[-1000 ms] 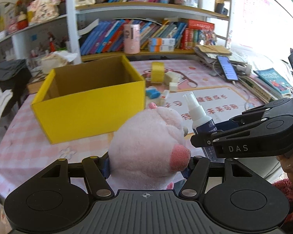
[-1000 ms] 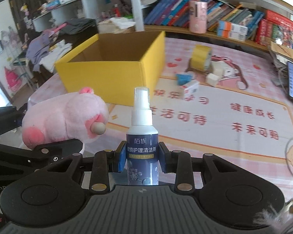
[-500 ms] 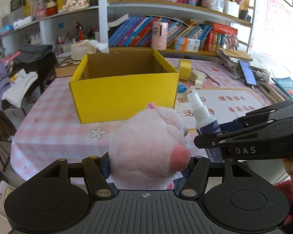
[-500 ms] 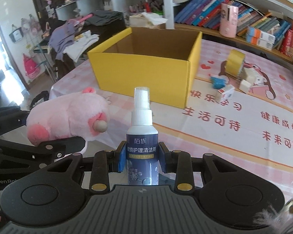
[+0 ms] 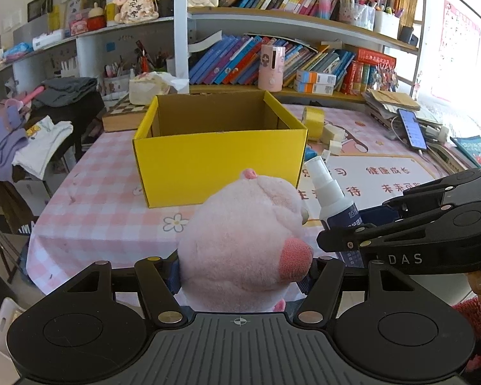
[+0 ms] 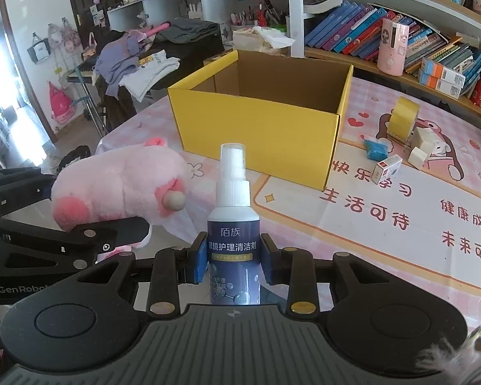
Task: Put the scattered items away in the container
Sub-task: 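Carry the plush pig and spray bottle toward the yellow box with both tools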
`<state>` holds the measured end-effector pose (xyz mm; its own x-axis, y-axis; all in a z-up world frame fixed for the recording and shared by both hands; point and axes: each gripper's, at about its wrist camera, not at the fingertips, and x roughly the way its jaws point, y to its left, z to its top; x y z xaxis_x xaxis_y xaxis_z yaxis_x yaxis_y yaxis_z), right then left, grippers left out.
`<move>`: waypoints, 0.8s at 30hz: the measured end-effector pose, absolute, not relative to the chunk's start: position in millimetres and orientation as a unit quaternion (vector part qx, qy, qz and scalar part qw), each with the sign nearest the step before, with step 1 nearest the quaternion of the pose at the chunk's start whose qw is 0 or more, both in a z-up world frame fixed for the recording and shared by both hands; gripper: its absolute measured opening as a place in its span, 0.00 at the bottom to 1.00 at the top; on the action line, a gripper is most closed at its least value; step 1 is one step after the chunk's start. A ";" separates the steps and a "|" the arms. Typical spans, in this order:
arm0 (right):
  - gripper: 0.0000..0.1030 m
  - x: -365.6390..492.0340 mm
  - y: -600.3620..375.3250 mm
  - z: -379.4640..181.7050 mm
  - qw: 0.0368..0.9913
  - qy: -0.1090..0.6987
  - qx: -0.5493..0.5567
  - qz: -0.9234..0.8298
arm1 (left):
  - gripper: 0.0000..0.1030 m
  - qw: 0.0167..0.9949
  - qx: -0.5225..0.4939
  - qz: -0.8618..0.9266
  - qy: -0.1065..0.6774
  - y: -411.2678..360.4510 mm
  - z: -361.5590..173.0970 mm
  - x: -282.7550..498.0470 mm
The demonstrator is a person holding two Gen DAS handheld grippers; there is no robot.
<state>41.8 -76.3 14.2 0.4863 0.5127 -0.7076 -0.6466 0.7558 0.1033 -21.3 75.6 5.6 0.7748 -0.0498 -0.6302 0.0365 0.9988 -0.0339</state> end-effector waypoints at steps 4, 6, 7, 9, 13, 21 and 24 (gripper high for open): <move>0.30 42.5 -74.6 14.5 0.859 0.376 -0.088 0.335 | 0.62 0.942 -0.008 -0.029 0.335 76.7 4.9 -19.9; 0.30 43.3 -73.0 14.5 0.860 0.375 -0.089 0.334 | 0.62 0.942 -0.008 -0.031 0.334 77.7 4.4 -19.2; 0.30 43.6 -72.3 14.4 0.860 0.375 -0.089 0.335 | 0.62 0.942 -0.008 -0.032 0.335 78.5 4.1 -18.8; 0.30 43.8 -71.7 14.6 0.859 0.376 -0.090 0.336 | 0.62 0.942 -0.009 -0.031 0.335 79.5 3.9 -18.6; 0.30 46.2 -65.7 14.1 0.856 0.378 -0.095 0.340 | 0.62 0.941 -0.014 -0.026 0.336 83.1 3.4 -17.1; 0.30 57.5 -55.4 23.8 0.857 0.366 -0.109 0.346 | 0.62 0.943 -0.031 -0.023 0.330 94.0 9.8 -5.7; 0.30 64.6 -53.2 29.8 0.858 0.362 -0.104 0.348 | 0.62 0.943 -0.036 -0.026 0.329 97.6 12.4 1.9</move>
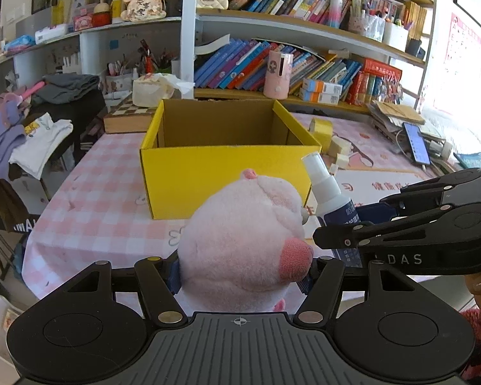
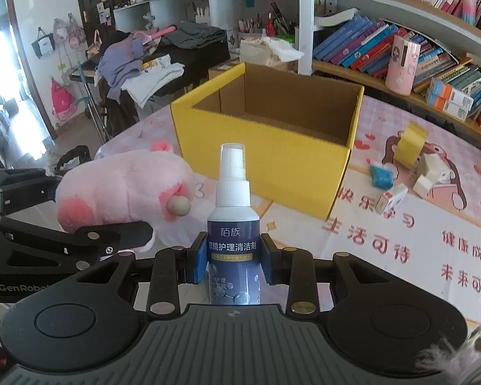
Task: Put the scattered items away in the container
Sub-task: 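Carry the plush pig and spray bottle toward the yellow box with both tools, then release the plush pig with the left tool while the right tool drops the spray bottle into the box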
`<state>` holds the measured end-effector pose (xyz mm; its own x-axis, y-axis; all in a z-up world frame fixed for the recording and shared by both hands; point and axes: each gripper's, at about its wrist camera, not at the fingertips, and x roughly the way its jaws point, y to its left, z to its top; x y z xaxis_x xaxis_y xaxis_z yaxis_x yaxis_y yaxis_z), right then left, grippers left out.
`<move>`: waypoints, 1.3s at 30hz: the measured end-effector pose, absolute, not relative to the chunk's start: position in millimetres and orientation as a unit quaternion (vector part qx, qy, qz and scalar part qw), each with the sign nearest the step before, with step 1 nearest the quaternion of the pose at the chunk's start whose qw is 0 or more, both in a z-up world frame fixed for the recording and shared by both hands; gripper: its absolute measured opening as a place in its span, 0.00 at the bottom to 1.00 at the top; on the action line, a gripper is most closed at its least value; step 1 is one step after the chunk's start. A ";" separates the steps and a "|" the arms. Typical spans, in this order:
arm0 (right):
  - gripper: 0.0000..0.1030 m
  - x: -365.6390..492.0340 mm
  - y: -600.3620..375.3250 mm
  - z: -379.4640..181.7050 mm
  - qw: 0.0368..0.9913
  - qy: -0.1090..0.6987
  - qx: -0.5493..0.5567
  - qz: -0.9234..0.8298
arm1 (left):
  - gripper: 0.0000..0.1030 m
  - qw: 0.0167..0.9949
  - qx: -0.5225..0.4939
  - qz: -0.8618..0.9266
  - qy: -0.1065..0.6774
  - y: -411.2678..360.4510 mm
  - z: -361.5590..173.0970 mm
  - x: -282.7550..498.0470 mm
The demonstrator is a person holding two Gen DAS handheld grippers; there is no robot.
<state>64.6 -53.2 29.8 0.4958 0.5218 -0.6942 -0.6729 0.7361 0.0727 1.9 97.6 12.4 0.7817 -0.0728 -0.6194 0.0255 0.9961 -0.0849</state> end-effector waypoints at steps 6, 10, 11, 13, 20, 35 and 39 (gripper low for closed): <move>0.30 85.5 -48.4 44.7 0.860 0.358 -0.086 0.354 | 0.62 0.947 -0.035 -0.031 0.319 104.5 22.8 22.4; 0.30 105.9 -43.9 62.8 0.865 0.337 -0.076 0.364 | 0.62 0.955 -0.023 -0.032 0.295 110.1 40.4 43.7; 0.30 112.4 -42.9 68.8 0.867 0.329 -0.072 0.366 | 0.62 0.957 -0.018 -0.032 0.288 111.0 45.2 50.3; 0.30 125.6 -41.2 80.4 0.872 0.315 -0.066 0.369 | 0.62 0.961 -0.012 -0.033 0.275 111.7 54.5 63.2; 0.30 183.4 -32.4 102.9 0.880 0.286 -0.056 0.376 | 0.62 0.967 0.025 -0.029 0.251 111.1 71.4 112.8; 0.30 294.4 19.0 32.1 0.845 0.343 -0.182 0.367 | 0.62 0.927 0.097 -0.021 0.363 116.8 9.6 227.4; 0.30 308.7 29.3 8.7 0.822 0.367 -0.227 0.372 | 0.62 0.915 0.106 -0.015 0.389 117.4 -4.3 242.7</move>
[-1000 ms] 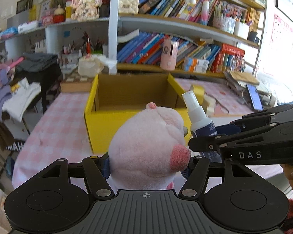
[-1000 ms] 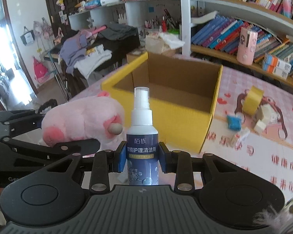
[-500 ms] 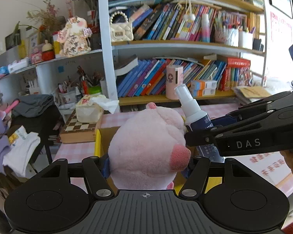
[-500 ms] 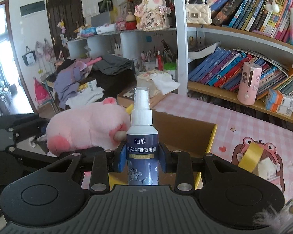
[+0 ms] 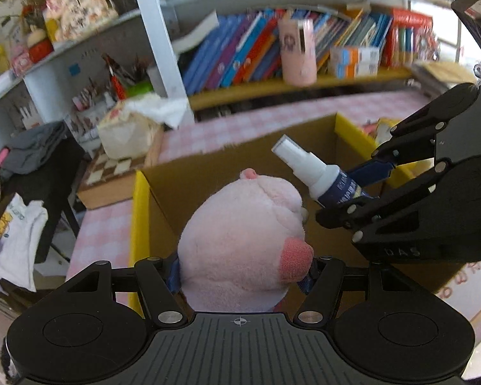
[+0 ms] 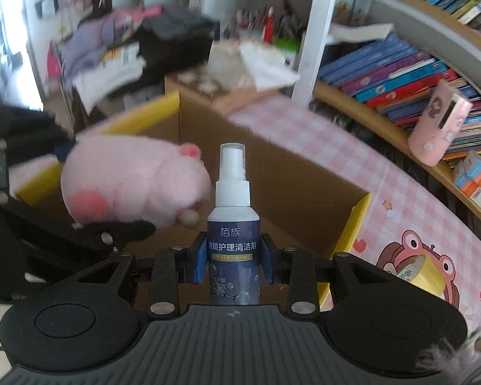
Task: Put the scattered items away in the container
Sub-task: 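Release the plush pig with the left tool while the right tool drops the spray bottle into the box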
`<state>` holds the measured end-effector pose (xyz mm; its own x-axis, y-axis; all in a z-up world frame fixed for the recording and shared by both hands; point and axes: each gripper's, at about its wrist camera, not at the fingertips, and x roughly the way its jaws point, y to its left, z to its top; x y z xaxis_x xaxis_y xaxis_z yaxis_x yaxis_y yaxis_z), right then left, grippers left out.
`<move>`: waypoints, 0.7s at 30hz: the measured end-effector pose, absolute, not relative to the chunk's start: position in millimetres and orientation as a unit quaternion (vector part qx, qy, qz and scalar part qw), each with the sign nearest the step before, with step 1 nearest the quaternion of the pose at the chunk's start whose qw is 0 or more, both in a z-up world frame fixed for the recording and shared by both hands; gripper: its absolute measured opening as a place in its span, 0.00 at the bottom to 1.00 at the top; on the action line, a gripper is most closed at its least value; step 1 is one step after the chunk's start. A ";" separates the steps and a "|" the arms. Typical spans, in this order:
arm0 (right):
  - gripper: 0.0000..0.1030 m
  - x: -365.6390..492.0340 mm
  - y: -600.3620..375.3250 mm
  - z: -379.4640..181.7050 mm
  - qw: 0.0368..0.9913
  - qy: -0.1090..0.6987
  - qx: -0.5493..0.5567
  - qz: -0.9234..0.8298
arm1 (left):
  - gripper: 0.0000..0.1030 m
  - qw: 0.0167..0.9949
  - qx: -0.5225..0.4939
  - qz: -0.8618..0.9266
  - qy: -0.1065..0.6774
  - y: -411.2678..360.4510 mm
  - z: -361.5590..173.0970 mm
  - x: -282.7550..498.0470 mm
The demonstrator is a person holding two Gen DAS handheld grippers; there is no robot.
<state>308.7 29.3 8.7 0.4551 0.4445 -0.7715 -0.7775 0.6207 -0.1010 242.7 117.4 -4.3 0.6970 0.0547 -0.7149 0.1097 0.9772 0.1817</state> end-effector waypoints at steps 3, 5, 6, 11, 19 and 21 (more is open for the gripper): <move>0.30 314.1 35.5 -5.0 0.805 0.377 -0.259 0.379 | 0.63 0.906 0.120 -0.009 0.406 118.0 -13.3 252.5; 0.30 315.2 40.9 -11.0 0.794 0.376 -0.281 0.386 | 0.63 0.899 0.133 -0.007 0.418 117.9 -19.6 257.2; 0.30 317.1 42.0 -13.2 0.791 0.380 -0.282 0.388 | 0.66 0.895 0.138 -0.008 0.424 117.7 -22.3 260.3; 0.31 320.5 40.6 -16.2 0.794 0.378 -0.268 0.393 | 0.72 0.882 0.170 -0.005 0.439 112.2 -31.1 266.2; 0.51 324.3 26.8 7.8 0.824 0.341 -0.222 0.394 | 0.79 0.895 0.180 0.012 0.407 105.4 -15.9 258.7; 0.54 323.6 18.4 16.5 0.833 0.331 -0.203 0.395 | 0.80 0.901 0.175 0.018 0.396 103.6 -8.5 254.7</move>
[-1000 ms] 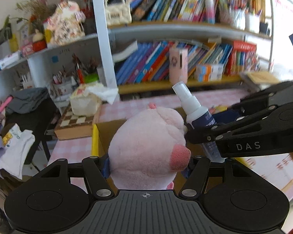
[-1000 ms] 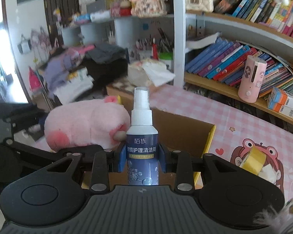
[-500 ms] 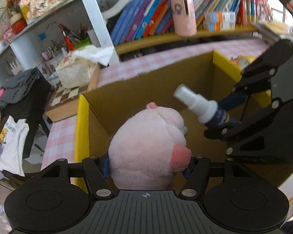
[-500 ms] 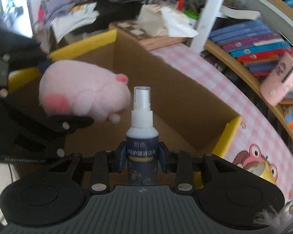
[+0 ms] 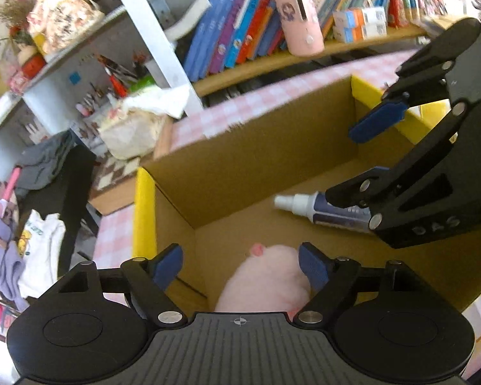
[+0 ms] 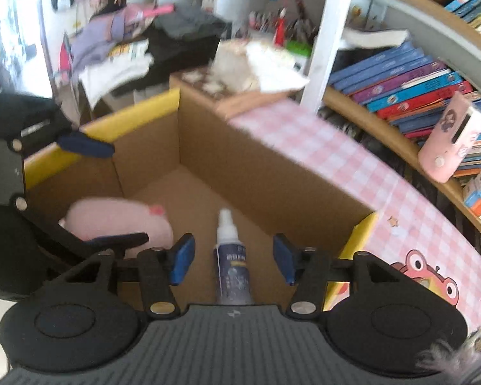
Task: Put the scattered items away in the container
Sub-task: 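Release the plush pig with the left tool while the right tool drops the spray bottle into the box, then withdraw both tools from the box and move toward the remaining small items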
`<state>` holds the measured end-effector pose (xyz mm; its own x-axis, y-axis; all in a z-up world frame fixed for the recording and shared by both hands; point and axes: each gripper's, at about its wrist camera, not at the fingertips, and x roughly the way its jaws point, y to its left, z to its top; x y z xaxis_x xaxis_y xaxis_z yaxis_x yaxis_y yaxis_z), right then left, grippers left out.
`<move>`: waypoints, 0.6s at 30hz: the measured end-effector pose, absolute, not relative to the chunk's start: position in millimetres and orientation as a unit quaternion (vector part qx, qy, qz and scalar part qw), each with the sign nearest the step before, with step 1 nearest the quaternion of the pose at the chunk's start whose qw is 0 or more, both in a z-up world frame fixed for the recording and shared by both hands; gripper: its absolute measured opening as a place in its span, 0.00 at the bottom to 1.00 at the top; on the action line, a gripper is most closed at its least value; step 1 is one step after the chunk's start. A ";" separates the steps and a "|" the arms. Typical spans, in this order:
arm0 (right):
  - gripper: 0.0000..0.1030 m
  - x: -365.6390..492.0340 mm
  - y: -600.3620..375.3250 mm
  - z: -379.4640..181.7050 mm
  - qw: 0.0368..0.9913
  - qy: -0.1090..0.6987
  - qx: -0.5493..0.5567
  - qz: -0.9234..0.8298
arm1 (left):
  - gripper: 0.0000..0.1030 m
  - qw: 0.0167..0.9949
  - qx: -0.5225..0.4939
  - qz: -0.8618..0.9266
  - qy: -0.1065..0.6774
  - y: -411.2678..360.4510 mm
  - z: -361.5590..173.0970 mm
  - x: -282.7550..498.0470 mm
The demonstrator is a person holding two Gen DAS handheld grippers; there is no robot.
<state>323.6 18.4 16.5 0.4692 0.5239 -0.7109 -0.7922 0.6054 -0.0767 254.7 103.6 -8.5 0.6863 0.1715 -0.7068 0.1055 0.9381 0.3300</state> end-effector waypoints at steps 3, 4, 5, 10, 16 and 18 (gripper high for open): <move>0.54 321.8 5.7 28.8 0.843 0.322 -0.176 0.394 | 0.80 0.910 0.169 0.026 0.378 100.0 2.2 247.6; 0.54 320.9 2.1 32.9 0.846 0.318 -0.167 0.394 | 0.81 0.913 0.167 0.029 0.371 98.5 6.3 244.3; 0.54 319.5 -1.1 37.3 0.850 0.312 -0.160 0.393 | 0.81 0.916 0.164 0.031 0.365 97.0 10.4 241.5; 0.54 301.2 -20.3 60.0 0.865 0.287 -0.124 0.393 | 0.81 0.932 0.141 0.039 0.332 89.0 32.8 222.9; 0.54 266.9 -49.6 77.4 0.888 0.259 -0.096 0.368 | 0.82 0.947 0.118 0.047 0.295 81.6 56.9 184.9; 0.54 253.7 -58.8 79.4 0.893 0.260 -0.086 0.358 | 0.82 0.951 0.105 0.051 0.288 81.9 62.5 169.0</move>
<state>253.7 -58.8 79.4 0.6083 0.5947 -0.5256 -0.6837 0.7290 0.0336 169.0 81.9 62.5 0.8293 0.1566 -0.5364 -0.0355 0.9728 0.2291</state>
